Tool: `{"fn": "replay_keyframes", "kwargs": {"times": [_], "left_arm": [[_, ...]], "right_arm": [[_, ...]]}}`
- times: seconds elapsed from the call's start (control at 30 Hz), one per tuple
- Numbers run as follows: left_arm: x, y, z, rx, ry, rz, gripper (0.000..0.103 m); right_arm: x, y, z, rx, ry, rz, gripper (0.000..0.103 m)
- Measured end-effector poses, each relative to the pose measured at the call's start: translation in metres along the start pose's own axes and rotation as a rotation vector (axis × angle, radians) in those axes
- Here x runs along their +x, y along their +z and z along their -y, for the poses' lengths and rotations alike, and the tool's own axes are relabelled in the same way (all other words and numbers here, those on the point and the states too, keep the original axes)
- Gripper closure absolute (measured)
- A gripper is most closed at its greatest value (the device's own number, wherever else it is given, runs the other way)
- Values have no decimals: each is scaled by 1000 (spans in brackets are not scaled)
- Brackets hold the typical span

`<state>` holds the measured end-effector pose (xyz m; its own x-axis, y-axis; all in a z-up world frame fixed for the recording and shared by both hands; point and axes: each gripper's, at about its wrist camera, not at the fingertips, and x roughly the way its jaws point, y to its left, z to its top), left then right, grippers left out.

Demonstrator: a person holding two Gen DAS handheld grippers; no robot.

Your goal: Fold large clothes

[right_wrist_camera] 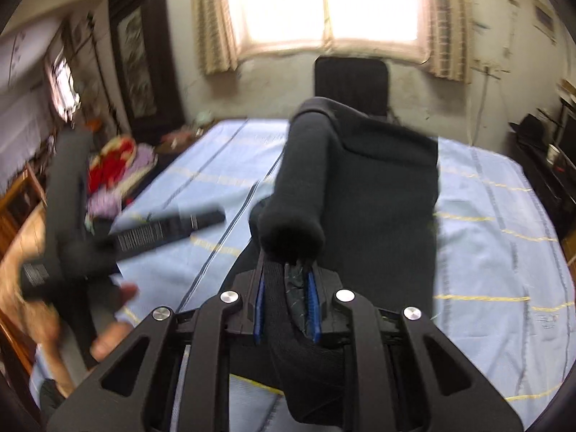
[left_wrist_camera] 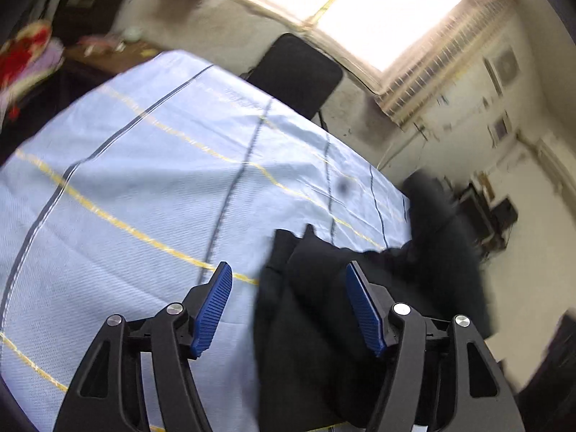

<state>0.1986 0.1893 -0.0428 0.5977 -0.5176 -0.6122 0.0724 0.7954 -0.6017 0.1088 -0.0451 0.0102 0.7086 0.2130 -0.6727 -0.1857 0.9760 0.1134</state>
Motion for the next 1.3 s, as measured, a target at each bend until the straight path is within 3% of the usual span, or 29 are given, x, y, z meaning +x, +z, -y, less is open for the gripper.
{"fn": "replay_keyframes", "kwargs": {"times": [0.17, 0.3, 0.37, 0.4, 0.5, 0.6, 0.67, 0.7, 0.8, 1.0, 1.13, 1.2, 1.27, 1.3], "left_arm": [[5, 1, -15, -20, 1, -42, 37], [14, -6, 1, 20, -91, -105, 36], [13, -11, 7, 43, -118, -114, 28], [13, -14, 12, 54, -150, -124, 22], [11, -20, 22, 69, -224, -145, 21], [9, -23, 33, 116, -190, -138, 18], [19, -28, 35, 131, -156, -174, 19], [26, -31, 33, 121, -162, -198, 21], [47, -38, 30, 109, -148, -259, 61], [47, -38, 30, 108, -184, -242, 61], [45, -37, 34, 116, -193, -222, 65], [43, -39, 38, 138, -177, -205, 73], [39, -39, 43, 156, -165, -189, 81], [35, -39, 45, 164, -152, -179, 84]], "right_arm": [[39, -23, -23, -44, 7, -71, 85], [50, -43, -42, -141, -13, -96, 84], [48, -50, -48, -191, -9, -104, 83], [46, -51, -46, -189, -4, -103, 83], [50, -47, -42, -182, 14, -113, 83], [50, -47, -42, -201, 21, -116, 78], [49, -49, -44, -225, 48, -118, 71], [46, -51, -48, -236, 62, -119, 68], [40, -54, -51, -283, 74, -108, 61], [-6, -51, -25, -264, 191, -79, 54], [-51, -46, 10, -242, 181, 42, 54], [-54, -38, 38, -145, 148, 60, 62], [-37, -34, 61, -45, 117, 9, 94], [-29, -32, 61, -24, 110, -12, 97]]}}
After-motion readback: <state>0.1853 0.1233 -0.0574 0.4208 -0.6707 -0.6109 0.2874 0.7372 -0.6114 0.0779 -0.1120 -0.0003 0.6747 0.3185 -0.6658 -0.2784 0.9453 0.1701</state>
